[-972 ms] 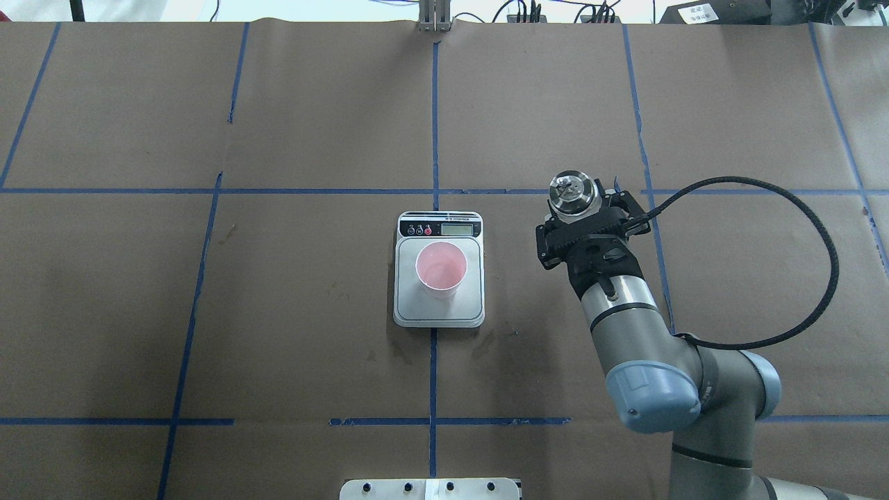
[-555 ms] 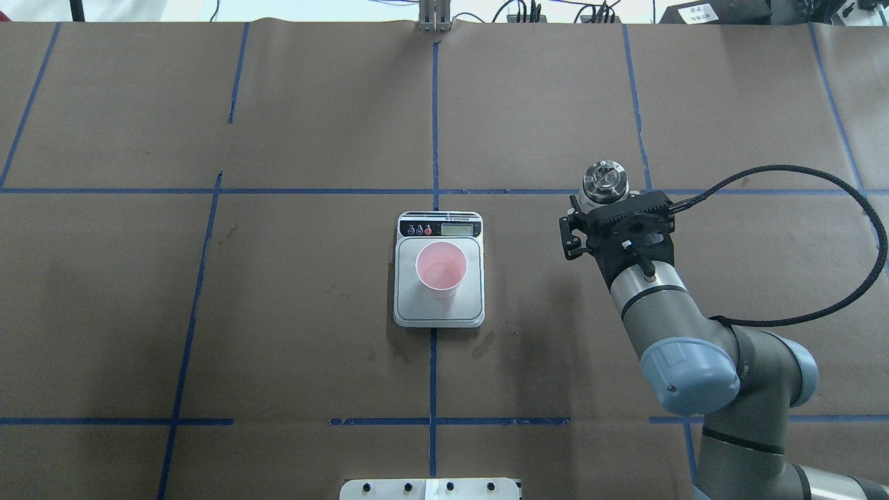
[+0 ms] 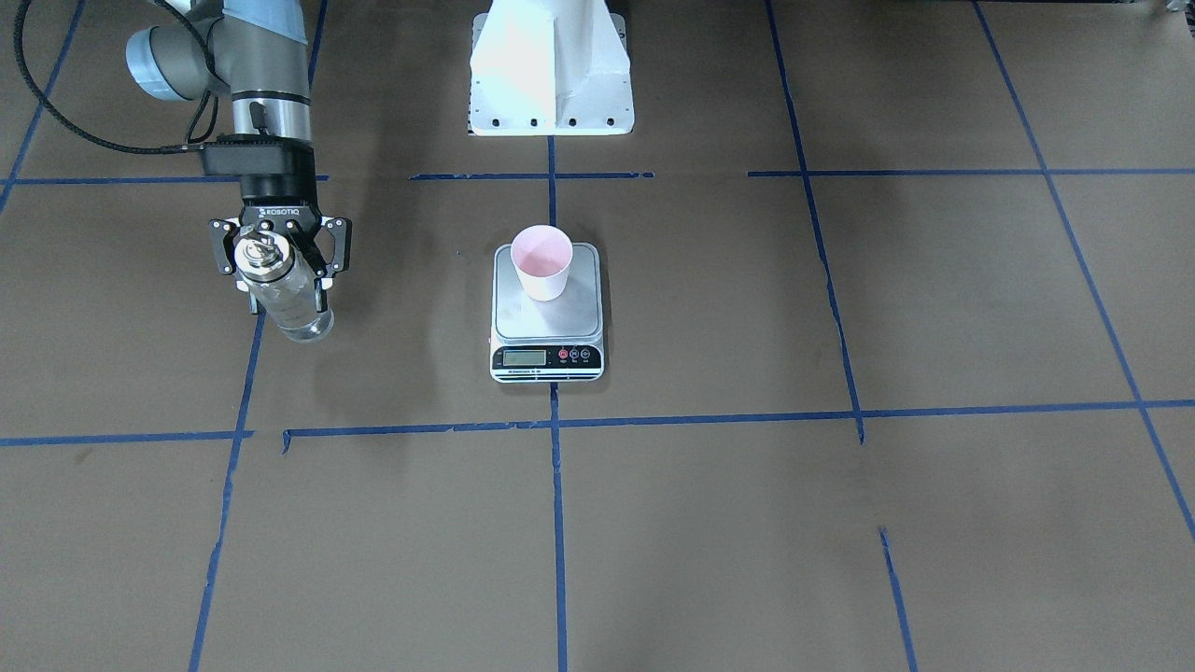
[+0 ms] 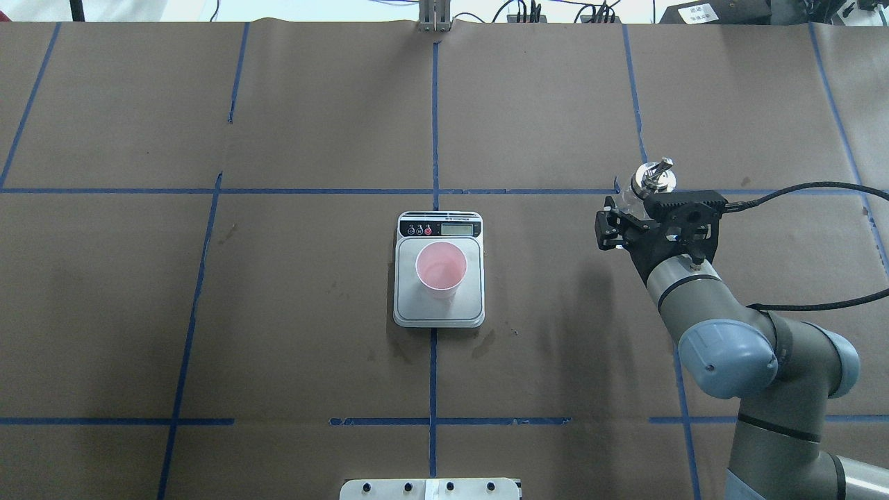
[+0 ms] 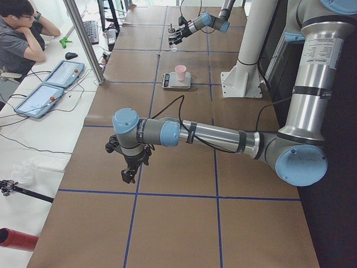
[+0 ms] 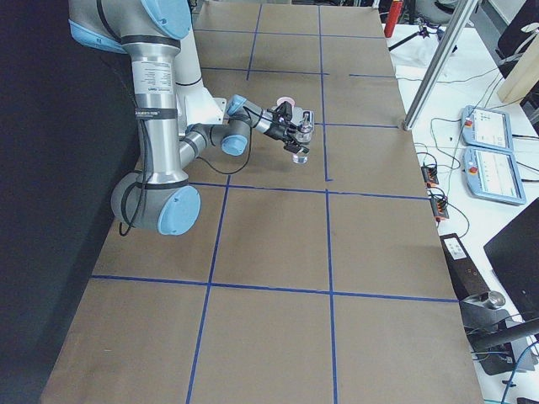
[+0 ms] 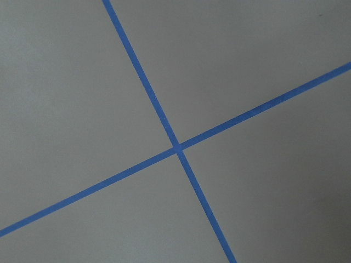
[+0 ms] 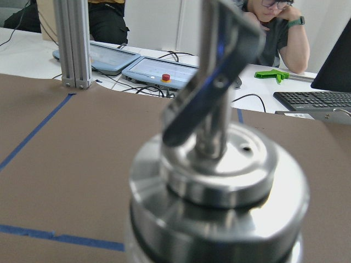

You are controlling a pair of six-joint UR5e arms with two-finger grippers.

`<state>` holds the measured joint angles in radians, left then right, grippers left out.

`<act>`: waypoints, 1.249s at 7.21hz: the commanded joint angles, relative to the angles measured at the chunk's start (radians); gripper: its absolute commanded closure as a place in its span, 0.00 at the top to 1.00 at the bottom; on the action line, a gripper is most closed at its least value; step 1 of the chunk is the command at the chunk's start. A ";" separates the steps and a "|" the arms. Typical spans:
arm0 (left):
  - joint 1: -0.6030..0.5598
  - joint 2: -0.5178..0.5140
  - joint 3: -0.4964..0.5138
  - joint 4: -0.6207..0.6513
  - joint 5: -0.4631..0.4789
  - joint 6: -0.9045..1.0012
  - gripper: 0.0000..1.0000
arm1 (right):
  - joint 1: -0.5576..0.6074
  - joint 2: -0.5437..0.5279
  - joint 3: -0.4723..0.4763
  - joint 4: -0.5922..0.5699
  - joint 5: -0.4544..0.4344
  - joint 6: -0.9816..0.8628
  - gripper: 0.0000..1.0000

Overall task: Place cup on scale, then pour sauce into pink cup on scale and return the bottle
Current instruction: 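Tilt the bottle upright and carry it back toward its spot, then lower the bottle onto the table with the right gripper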

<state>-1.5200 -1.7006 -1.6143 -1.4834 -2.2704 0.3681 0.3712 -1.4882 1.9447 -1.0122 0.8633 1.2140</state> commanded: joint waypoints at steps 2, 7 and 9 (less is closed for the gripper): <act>-0.002 -0.004 -0.016 0.002 0.009 -0.002 1.00 | 0.005 -0.073 -0.024 0.122 0.000 0.078 0.00; -0.002 -0.002 -0.021 0.002 0.011 -0.002 1.00 | 0.003 -0.090 -0.128 0.193 -0.047 0.064 0.00; -0.002 -0.002 -0.022 0.002 0.011 -0.002 1.00 | 0.002 -0.099 -0.131 0.190 -0.043 0.064 0.00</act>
<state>-1.5217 -1.7029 -1.6356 -1.4818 -2.2603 0.3666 0.3737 -1.5803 1.8160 -0.8211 0.8181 1.2782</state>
